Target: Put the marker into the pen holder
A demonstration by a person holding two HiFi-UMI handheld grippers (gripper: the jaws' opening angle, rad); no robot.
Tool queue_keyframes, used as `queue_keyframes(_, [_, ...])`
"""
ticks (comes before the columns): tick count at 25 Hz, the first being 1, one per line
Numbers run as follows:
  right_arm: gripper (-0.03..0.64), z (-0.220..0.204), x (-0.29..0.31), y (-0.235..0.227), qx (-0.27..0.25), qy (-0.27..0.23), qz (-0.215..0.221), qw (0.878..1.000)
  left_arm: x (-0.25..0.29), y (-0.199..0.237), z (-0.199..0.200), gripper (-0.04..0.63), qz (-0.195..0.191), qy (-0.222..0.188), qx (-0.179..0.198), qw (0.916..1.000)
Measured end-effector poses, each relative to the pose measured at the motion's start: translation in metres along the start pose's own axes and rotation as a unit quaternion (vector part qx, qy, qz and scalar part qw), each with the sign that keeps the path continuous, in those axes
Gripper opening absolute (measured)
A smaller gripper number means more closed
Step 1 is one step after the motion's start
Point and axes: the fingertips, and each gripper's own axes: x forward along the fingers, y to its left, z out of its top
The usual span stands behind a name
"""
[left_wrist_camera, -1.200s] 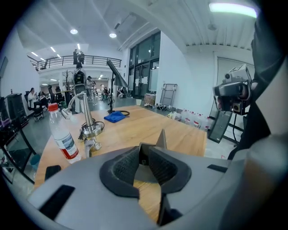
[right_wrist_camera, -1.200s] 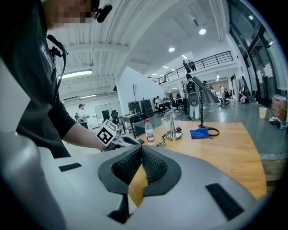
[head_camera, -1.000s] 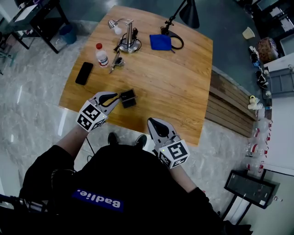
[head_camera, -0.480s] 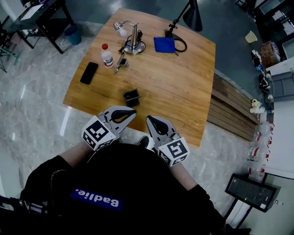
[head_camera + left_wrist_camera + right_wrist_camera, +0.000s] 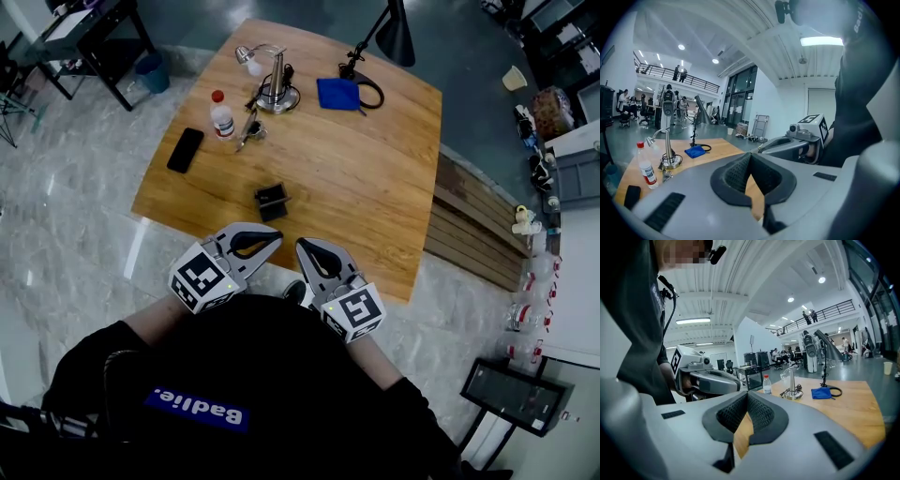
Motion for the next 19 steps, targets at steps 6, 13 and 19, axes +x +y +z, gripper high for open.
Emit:
queue_keyframes(6, [0.006, -0.0004, 0.0014, 0.0010, -0.002, 0.002, 0.003, 1.000, 0.0006, -0.0022, -0.0016, 0.009, -0.001, 0.004, 0.002, 1.0000])
queue_keyframes(13, [0.006, -0.0015, 0.0007, 0.0020, 0.007, 0.006, 0.001, 1.000, 0.0004, -0.0025, -0.0022, 0.009, -0.002, 0.005, -0.002, 1.0000])
queue_keyframes(19, [0.006, -0.0050, 0.0014, 0.0004, -0.005, 0.006, 0.005, 1.000, 0.0005, -0.0004, -0.0032, 0.009, 0.000, 0.005, -0.003, 1.0000])
